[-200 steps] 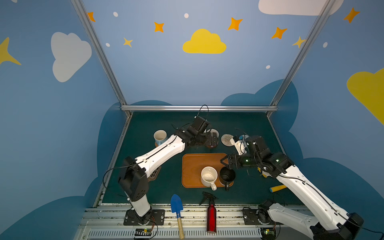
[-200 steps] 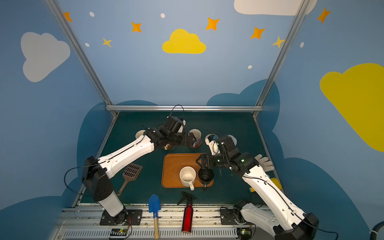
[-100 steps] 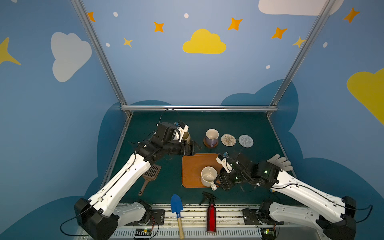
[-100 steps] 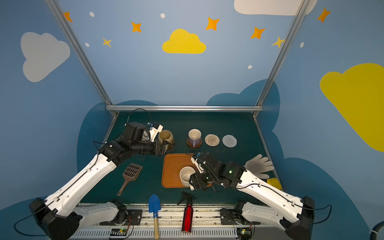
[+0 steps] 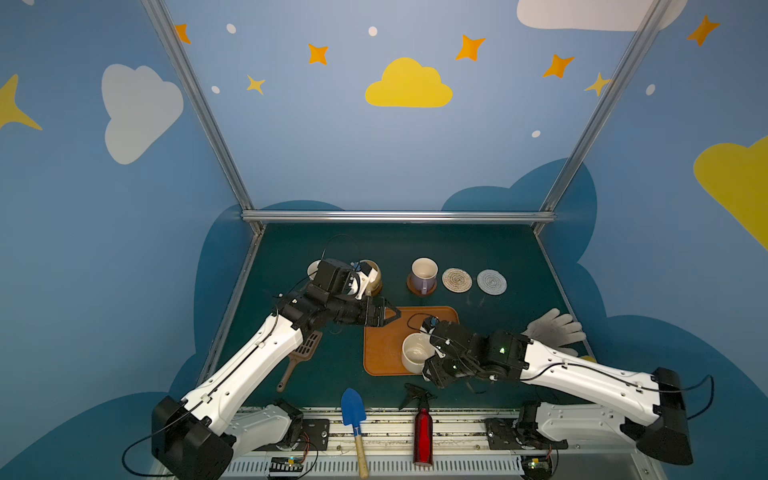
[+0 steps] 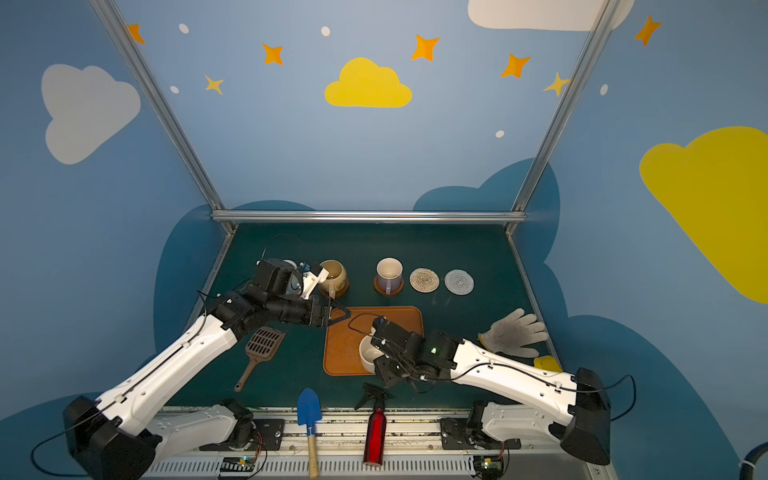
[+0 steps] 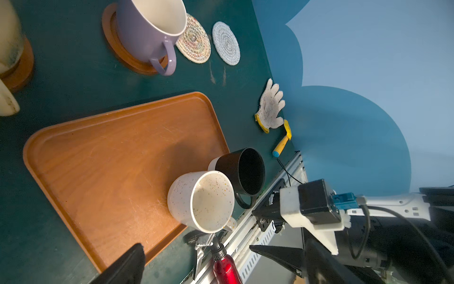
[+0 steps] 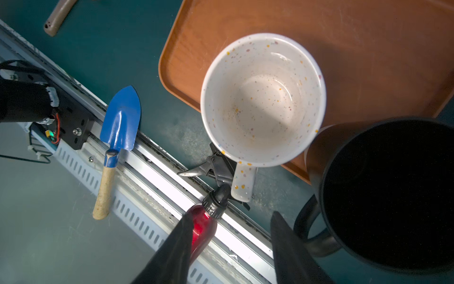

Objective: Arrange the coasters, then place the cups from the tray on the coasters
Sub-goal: 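Move the right gripper down to the white speckled mug while the left gripper withdraws, then close the right gripper on the speckled mug's rim and lift it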

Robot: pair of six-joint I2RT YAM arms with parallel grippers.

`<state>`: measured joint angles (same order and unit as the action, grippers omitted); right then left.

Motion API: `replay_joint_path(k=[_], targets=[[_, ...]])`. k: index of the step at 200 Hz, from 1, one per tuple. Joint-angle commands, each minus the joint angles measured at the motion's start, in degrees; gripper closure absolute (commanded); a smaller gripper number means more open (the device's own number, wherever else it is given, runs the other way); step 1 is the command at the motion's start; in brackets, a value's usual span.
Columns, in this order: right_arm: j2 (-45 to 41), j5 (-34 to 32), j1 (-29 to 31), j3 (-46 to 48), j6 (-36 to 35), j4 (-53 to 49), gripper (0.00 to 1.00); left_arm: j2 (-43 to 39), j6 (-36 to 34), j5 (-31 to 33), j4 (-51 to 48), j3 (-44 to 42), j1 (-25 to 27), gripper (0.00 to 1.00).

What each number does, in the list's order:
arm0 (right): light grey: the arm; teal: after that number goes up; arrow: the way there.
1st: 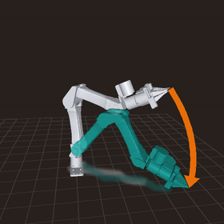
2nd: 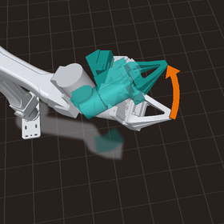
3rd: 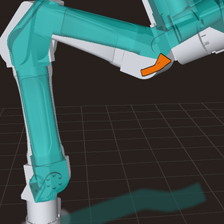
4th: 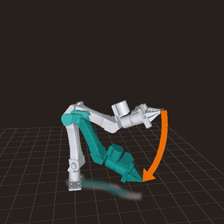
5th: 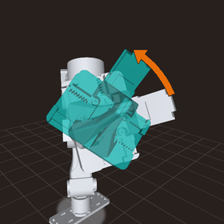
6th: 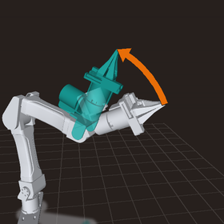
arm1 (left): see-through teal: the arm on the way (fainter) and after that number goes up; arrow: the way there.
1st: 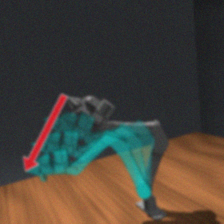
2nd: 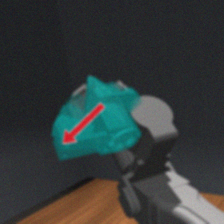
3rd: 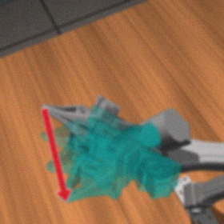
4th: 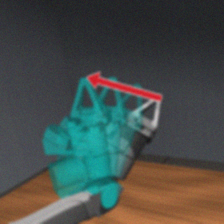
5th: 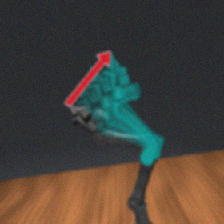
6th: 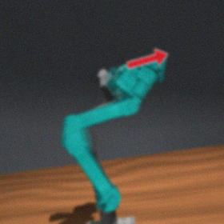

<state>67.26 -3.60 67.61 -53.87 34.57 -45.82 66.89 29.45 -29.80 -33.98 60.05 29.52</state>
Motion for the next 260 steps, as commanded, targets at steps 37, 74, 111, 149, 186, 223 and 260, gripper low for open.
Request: replay_joint_path(k=[37,74,111,149,186,223,260], targets=[[5.51,-1.86,0.32,0.93,2.61,3.19,0.54,-1.38,0.52,-2.79,1.07,-2.57,-0.98,0.02],[7.45,-3.85,0.40,1.48,3.91,3.61,0.60,-2.58,0.05,-2.48,-1.15,-3.85,-3.13,0.02],[9.31,-5.02,1.26,2.56,5.11,5.42,0.65,-5.25,0.42,-2.76,-0.59,-6.89,-4.12,0.03],[10.63,-8.23,2.60,3.33,5.72,7.04,0.70,-6.50,0.83,-2.37,-0.44,-8.66,-4.51,0.03],[10.79,-10.11,2.76,4.43,6.13,8.25,0.75,-7.20,1.37,-2.30,0.39,-10.03,-4.64,0.03],[11.50,-10.47,2.70,4.31,6.46,9.46,0.81,-7.40,2.22,-2.62,1.46,-10.63,-4.66,0.03],[13.64,-10.06,2.77,2.70,6.04,11.52,0.81,-7.24,3.53,-3.73,3.65,-12.02,-4.64,0.03]])
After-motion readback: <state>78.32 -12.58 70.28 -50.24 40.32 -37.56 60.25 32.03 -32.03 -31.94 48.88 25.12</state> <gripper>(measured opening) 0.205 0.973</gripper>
